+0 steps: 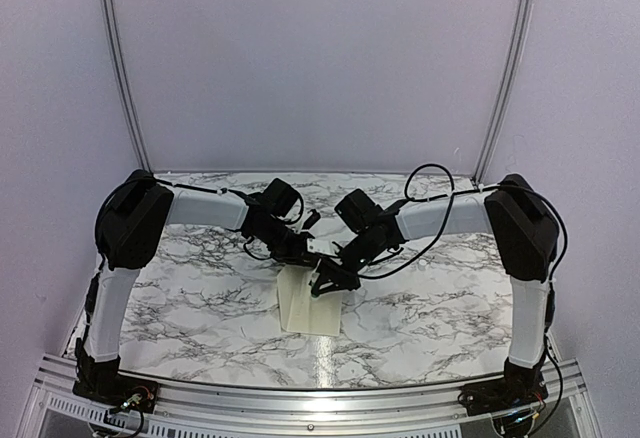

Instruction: Place the letter into the envelope and seal it

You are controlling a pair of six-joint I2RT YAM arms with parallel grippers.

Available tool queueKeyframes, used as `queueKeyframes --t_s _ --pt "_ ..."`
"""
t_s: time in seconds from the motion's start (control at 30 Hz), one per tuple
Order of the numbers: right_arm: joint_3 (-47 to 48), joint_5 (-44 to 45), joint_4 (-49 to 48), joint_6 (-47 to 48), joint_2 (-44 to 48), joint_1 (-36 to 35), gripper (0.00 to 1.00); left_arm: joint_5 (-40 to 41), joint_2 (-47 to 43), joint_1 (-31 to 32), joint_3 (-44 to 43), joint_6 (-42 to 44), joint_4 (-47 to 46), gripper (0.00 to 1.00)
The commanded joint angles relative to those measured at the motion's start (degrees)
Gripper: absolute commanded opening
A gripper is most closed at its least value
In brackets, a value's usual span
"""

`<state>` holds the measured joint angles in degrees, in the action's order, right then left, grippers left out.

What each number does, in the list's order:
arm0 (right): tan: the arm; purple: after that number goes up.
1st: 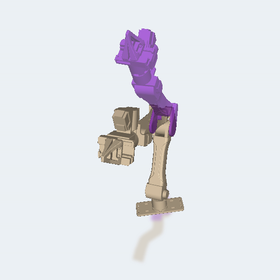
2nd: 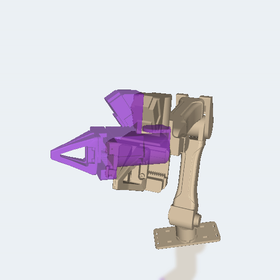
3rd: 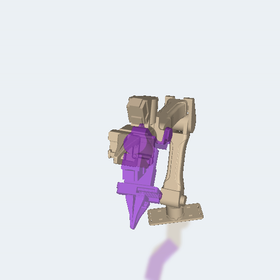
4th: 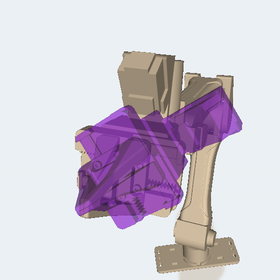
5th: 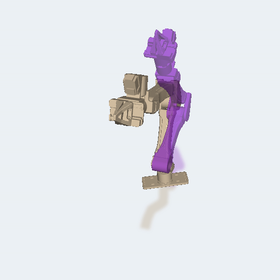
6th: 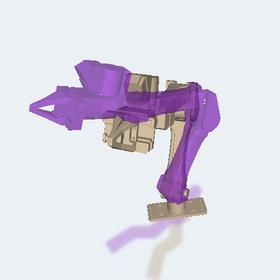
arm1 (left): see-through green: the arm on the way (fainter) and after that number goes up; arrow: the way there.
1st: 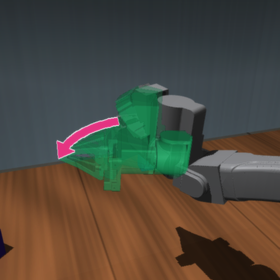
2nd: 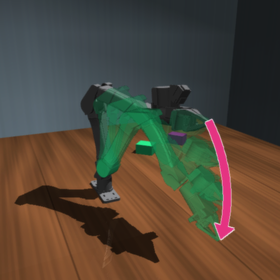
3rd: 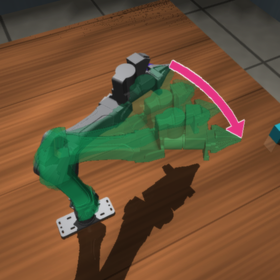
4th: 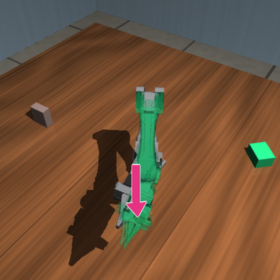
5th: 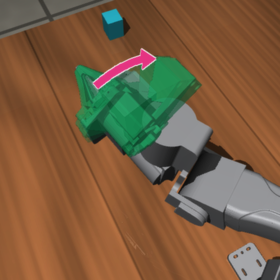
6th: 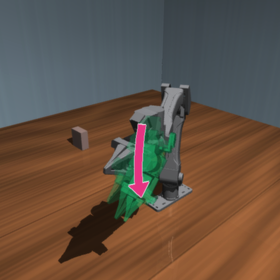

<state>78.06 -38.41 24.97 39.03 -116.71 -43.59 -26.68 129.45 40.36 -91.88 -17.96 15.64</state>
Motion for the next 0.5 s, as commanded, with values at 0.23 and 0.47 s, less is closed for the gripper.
queueKeyframes --t_s 0.23,0.47 --pt "0.1 11.0 -2.9 -5.3 1.0 -0.4 0.0 1.3 3.0 0.2 -0.5 0.8 4.9 0.0" --pt "-0.2 13.1 -4.1 -6.2 1.6 0.7 0.0 0.9 3.3 0.2 -0.9 0.6 4.9 0.0"
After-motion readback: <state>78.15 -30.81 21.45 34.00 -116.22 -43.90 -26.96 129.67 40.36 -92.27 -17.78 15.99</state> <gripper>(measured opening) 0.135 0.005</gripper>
